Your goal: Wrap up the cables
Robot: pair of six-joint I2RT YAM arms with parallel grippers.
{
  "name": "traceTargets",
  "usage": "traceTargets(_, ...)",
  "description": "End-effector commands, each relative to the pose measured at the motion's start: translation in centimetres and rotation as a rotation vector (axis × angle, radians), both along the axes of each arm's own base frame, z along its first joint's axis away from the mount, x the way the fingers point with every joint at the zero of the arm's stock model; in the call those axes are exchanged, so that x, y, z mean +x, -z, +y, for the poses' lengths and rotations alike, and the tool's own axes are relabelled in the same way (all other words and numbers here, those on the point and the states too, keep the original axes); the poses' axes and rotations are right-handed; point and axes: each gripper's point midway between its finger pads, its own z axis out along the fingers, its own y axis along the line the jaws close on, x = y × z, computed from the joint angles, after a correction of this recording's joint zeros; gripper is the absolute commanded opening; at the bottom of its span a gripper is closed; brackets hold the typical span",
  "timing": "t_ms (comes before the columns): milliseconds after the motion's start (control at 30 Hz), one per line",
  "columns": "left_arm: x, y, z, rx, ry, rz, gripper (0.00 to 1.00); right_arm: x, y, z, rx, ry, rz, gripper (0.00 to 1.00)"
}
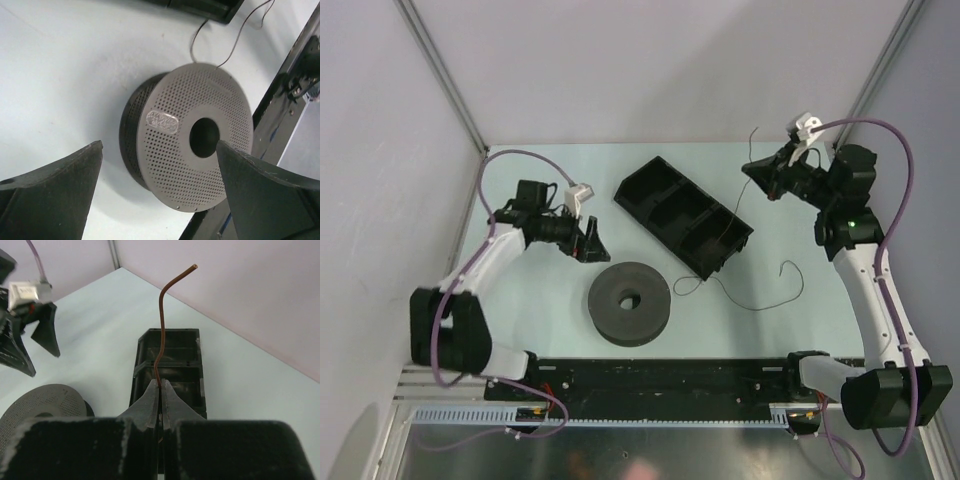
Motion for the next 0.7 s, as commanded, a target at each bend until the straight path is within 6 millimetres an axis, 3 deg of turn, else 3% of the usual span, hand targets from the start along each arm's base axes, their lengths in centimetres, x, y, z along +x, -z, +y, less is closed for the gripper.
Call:
traceTargets(0, -1.3, 4.0, 0.2, 0.030, 0.127, 0.116, 0.99, -1.6, -1.2, -0.9, 0.041, -0.002, -0.012, 0.00)
traceTargets(200, -2.5, 8.1, -1.0, 0.004, 0.234, 0.286, 0.90, -2.0, -0.7, -0.7, 0.100, 0.002, 0.007, 0.00)
traceTargets(333, -3.3, 9.6, -1.8, -0.015, 0.280, 0.350, 0.85, -2.1, -0.5, -0.4, 0.104, -0.008, 0.016, 0.00)
traceTargets(533, -3.8, 9.2, -3.1, -0.123, 0.313, 0.409, 0.64, -2.1, -0.5, -0.4, 0.099, -0.014, 0.011, 0.00)
traceTargets(667, -3.6, 7.6, -3.4, -0.146, 0.319, 0.384, 0.35, -2.2, -0.5, -0.3, 0.097, -0.017, 0.008, 0.00)
